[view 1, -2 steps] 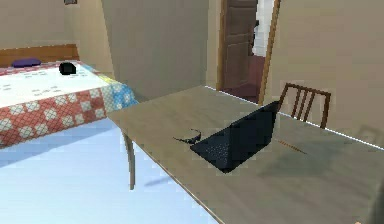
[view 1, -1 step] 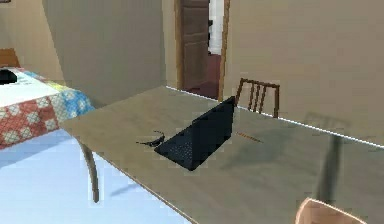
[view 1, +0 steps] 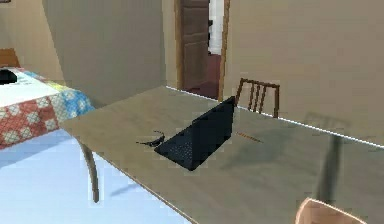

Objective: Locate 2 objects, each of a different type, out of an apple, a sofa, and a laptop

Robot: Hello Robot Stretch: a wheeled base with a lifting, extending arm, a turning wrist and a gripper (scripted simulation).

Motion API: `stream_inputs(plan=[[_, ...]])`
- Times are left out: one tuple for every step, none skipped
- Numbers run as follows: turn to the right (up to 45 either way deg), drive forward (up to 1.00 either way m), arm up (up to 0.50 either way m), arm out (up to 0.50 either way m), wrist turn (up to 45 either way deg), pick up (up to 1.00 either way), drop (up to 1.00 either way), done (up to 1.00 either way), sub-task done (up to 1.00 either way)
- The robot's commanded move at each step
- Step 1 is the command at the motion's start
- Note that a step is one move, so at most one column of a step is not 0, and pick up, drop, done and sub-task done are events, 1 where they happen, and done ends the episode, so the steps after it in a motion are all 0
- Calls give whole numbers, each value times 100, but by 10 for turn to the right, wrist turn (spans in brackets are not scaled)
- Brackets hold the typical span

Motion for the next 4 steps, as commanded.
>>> stream_inputs(plan=[[-450,0,0,0,0,0,0,0,0],[-450,0,0,0,0,0,0,0,0],[-450,0,0,0,0,0,0,0,0],[-30,0,0,0,0,0,0,0,0]])
